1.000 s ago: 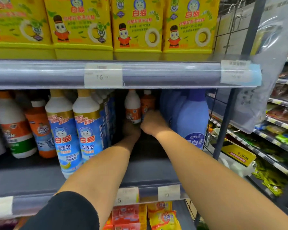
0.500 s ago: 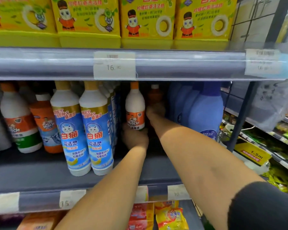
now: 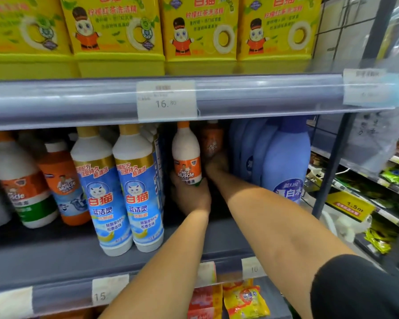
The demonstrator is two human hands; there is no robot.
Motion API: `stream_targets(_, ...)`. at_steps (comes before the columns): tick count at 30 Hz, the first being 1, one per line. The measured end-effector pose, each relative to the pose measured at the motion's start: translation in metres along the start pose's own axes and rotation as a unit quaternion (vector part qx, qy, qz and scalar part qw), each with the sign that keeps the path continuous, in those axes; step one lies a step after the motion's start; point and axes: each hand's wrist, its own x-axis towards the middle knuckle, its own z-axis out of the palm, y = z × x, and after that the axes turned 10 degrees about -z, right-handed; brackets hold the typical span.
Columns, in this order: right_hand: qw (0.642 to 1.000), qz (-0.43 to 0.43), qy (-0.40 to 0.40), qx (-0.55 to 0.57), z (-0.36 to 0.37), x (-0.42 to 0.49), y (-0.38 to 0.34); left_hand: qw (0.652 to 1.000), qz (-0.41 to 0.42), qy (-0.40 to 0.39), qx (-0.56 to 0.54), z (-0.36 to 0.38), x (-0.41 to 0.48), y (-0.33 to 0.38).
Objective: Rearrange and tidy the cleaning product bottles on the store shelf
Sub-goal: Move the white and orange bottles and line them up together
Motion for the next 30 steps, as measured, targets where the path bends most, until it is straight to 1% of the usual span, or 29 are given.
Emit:
stream_targets(1,1.000,0.012,0.006,-0.005,-0.001,-0.006,-0.004,1.000,0.000,0.000,0.001,-0.002,-0.001,0.001)
stream_targets(3,1.000,0.009,0.012,-0.014,-0.005,-0.016,-0.008,1.000,-0.015,-0.011,-0.010,-0.006,-0.004,0.005)
stream_targets(6,0.999,0.005,-0.004,-0.039,-0.019,-0.030,-0.013,0.998,-0.063,-0.023,-0.006,-0.014,-0.008,0.012)
stream_targets(9,0.994,-0.037,-0.047,-0.094,-0.040,-0.045,-0.025,0.995,-0.077,-0.051,0.048,-0.028,-0.016,0.021)
stream_targets(12,0.978,-0.083,-0.078,-0.177,-0.055,-0.062,-0.041,0.990,-0.083,-0.076,0.086,-0.043,-0.032,0.028)
stream_targets(14,0.966,-0.097,-0.087,-0.225,-0.061,-0.074,-0.054,0.989,-0.093,-0.086,0.077,-0.053,-0.047,0.028)
stream_targets(17,0.952,-0.091,-0.103,-0.272,-0.070,-0.093,-0.069,0.989,-0.107,-0.094,0.030,-0.072,-0.068,0.027)
stream_targets(20,0.949,-0.095,-0.102,-0.281,-0.077,-0.116,-0.079,0.987,-0.108,-0.116,0.021,-0.093,-0.081,0.030)
stream_targets(24,0.948,-0.118,-0.089,-0.282,-0.092,-0.152,-0.088,0.983,-0.077,-0.162,0.046,-0.125,-0.097,0.039)
stream_targets(27,0.962,-0.098,-0.068,-0.247,-0.108,-0.179,-0.096,0.979,-0.054,-0.186,0.068,-0.152,-0.117,0.048)
stream_targets(30,0.970,-0.092,-0.056,-0.219,-0.125,-0.212,-0.099,0.976,-0.044,-0.203,0.066,-0.182,-0.143,0.049)
